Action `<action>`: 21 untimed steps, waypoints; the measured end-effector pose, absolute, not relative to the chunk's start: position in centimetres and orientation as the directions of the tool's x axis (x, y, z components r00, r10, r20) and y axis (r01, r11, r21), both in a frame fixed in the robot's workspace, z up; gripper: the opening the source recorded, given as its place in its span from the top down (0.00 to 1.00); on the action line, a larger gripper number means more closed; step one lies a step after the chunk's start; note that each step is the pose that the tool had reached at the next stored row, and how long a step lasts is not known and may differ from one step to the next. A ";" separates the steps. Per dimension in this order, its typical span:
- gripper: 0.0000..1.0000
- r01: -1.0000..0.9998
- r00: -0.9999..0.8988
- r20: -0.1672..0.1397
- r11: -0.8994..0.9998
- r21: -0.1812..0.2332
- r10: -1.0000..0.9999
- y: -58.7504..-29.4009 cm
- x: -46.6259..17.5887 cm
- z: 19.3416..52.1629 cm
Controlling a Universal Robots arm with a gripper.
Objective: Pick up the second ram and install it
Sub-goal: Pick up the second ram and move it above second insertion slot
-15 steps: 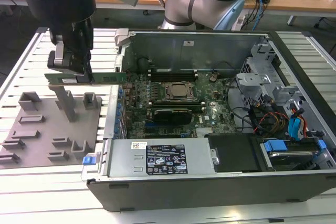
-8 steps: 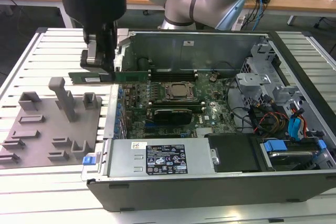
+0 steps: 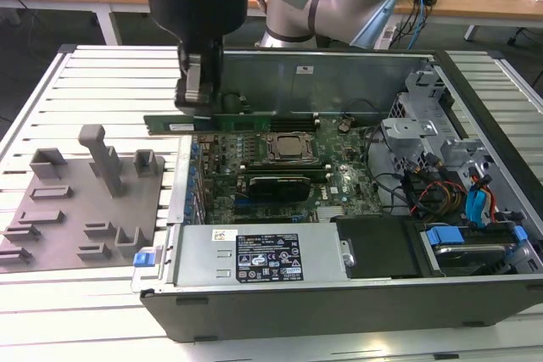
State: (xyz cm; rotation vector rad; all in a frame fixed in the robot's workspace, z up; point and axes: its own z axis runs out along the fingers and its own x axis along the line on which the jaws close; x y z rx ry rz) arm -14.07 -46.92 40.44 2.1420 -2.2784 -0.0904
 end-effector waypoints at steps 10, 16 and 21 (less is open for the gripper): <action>0.86 -0.997 -0.063 -0.030 0.061 0.055 -0.998 -46.3 -9.2 40.4; 0.86 -0.997 -0.062 -0.030 0.061 0.057 -0.998 -46.0 -6.7 40.4; 0.86 -0.996 -0.063 -0.029 0.061 0.059 -0.998 -45.8 -4.7 40.4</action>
